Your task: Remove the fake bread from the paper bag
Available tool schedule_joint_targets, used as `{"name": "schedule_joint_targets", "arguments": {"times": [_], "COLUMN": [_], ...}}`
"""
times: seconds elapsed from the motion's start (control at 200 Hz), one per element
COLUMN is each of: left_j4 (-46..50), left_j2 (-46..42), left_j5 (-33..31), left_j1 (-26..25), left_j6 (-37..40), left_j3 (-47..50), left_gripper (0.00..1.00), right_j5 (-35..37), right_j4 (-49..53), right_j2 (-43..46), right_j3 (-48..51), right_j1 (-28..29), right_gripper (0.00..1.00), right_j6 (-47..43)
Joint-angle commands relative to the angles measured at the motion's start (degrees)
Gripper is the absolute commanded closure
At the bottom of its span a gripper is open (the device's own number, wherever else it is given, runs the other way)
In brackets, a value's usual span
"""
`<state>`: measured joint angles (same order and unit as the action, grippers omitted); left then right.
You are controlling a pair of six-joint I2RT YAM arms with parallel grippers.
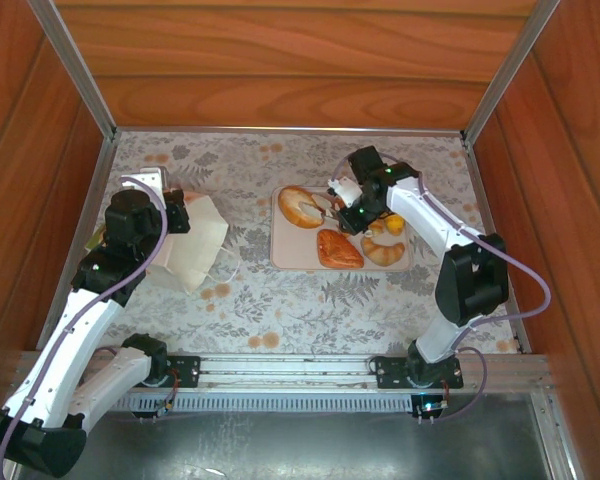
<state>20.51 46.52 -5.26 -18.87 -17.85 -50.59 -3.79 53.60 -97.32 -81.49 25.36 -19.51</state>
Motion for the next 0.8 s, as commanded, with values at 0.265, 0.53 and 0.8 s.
{"name": "schedule_joint_targets", "arguments": {"times": [0.265,0.53,0.8], "left_j4": [-0.85,-0.91,-0.83], "left_j2": [-0.48,0.50,0.56], "left_j5": [-0.74,-0.15,0.16], "left_j1": [-0.22,-0.24,-0.24], "left_j6": [0.98,0.77,0.44], "left_j3": [0.51,0.00,0.00], "left_gripper": [1.00,1.00,1.00], "right_j5": [6.78,-3.35,-3.18], "right_j4": [0.73,-2.97,-6.66], "right_j2": [-0.26,5.16,-0.20], "right_j3": [-5.31,-5.87,-6.87], "right_j1": [-0.12,-0.05,1.46], "right_gripper": [0.52,0.51,0.51], "right_j6": [-3.66,-0.28,9.78]}}
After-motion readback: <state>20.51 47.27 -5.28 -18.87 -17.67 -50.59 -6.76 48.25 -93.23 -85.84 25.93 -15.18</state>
